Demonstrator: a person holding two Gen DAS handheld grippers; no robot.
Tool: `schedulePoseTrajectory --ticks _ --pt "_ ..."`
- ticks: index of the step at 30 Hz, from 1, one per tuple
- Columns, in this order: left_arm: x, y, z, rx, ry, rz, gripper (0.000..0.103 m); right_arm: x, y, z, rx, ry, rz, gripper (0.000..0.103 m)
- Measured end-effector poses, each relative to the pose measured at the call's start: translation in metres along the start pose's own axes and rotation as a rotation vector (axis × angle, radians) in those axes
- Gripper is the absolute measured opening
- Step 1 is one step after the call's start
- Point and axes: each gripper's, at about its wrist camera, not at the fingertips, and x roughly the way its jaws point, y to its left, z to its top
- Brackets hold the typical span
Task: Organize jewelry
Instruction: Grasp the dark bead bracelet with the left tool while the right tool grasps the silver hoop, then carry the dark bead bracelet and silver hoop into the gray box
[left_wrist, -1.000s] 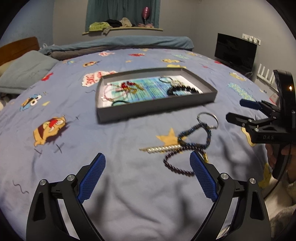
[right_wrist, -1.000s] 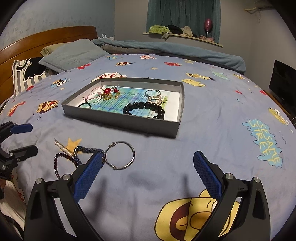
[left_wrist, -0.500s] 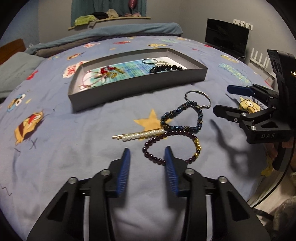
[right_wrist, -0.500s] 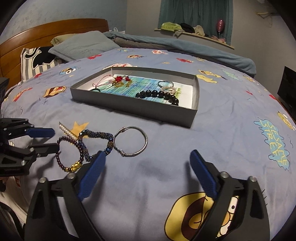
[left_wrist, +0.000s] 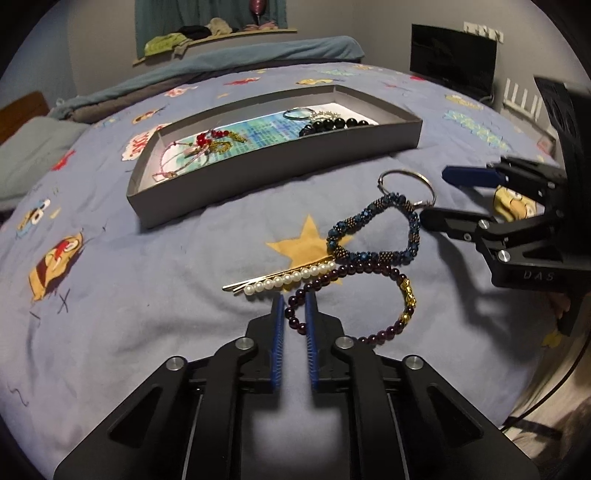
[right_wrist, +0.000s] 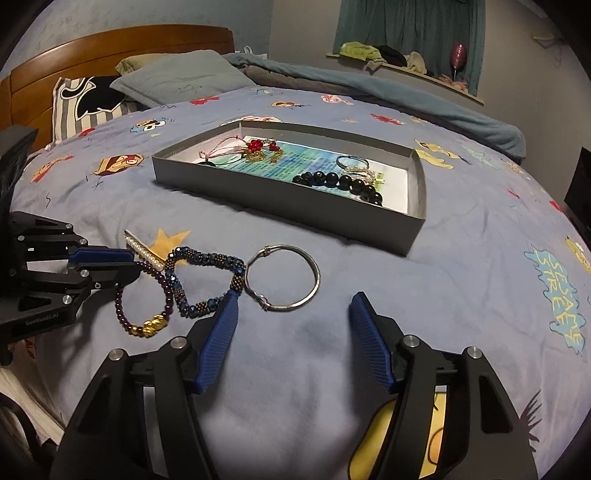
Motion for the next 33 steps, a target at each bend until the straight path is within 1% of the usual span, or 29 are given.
schedulePoseTrajectory --ticks 3,9,11,16,23,26,29,33 --pt "0.000 0.004 0.000 -0.008 0.001 -0.002 0.006 0.005 0.000 0.002 -0.006 -0.001 -0.008 0.059" --pt "0.000 0.009 0.000 -0.014 0.002 -0.020 0.006 0.013 0.001 0.008 -0.010 -0.004 -0.010 0.055" --pt "-0.001 0.011 -0.001 -0.015 0.000 -0.028 0.006 0.015 0.002 0.008 -0.016 -0.001 -0.004 0.046" --pt "-0.007 0.012 -0.001 -0.013 -0.018 -0.039 0.006 0.012 0.000 0.008 -0.005 -0.009 -0.001 0.046" --pt "-0.029 0.015 0.001 -0.019 -0.107 -0.061 0.006 -0.001 -0.007 0.010 0.031 -0.053 -0.005 0.046" --pt "-0.038 0.013 0.003 -0.006 -0.148 -0.056 0.006 -0.006 -0.011 0.011 0.050 -0.073 -0.003 0.046" --pt "-0.046 0.015 0.006 -0.020 -0.170 -0.077 0.006 -0.010 -0.012 0.011 0.060 -0.079 -0.002 0.046" --pt "-0.059 0.018 0.016 -0.026 -0.207 -0.088 0.006 -0.017 -0.012 0.016 0.065 -0.090 0.015 0.046"
